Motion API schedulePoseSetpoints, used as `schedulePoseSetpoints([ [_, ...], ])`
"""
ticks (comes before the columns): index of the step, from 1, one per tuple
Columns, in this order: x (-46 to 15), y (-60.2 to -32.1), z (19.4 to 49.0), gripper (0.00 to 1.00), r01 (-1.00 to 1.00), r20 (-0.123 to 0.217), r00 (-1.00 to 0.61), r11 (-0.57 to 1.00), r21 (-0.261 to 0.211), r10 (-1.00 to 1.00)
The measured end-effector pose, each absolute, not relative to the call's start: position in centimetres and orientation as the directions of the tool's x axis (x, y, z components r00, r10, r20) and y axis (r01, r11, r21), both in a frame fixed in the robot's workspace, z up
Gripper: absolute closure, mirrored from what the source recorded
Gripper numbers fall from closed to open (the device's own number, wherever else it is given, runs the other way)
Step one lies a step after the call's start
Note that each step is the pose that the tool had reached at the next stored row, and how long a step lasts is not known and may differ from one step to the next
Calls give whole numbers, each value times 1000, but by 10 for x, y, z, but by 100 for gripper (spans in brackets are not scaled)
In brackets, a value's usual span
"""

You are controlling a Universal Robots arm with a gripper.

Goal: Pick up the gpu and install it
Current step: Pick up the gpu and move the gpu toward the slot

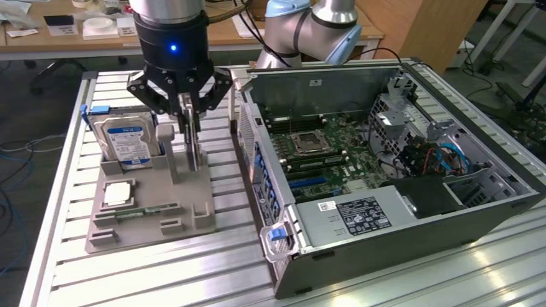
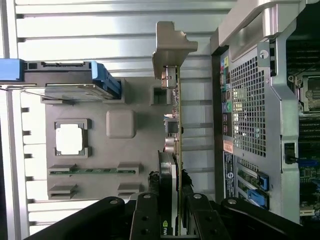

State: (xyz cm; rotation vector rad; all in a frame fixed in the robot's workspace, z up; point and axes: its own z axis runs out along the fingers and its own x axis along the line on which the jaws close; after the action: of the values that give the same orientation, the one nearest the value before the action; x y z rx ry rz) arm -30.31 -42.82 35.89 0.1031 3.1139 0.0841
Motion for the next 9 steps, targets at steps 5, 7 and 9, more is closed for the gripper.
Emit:
schedulePoseSetpoints([
  [5,-303,-428,367,73,65,-23,-998,996,55,67],
  [7,-303,-428,370,73,65,-23,-998,996,55,67],
  [9,-303,-428,372,73,65,-23,-998,996,55,67],
])
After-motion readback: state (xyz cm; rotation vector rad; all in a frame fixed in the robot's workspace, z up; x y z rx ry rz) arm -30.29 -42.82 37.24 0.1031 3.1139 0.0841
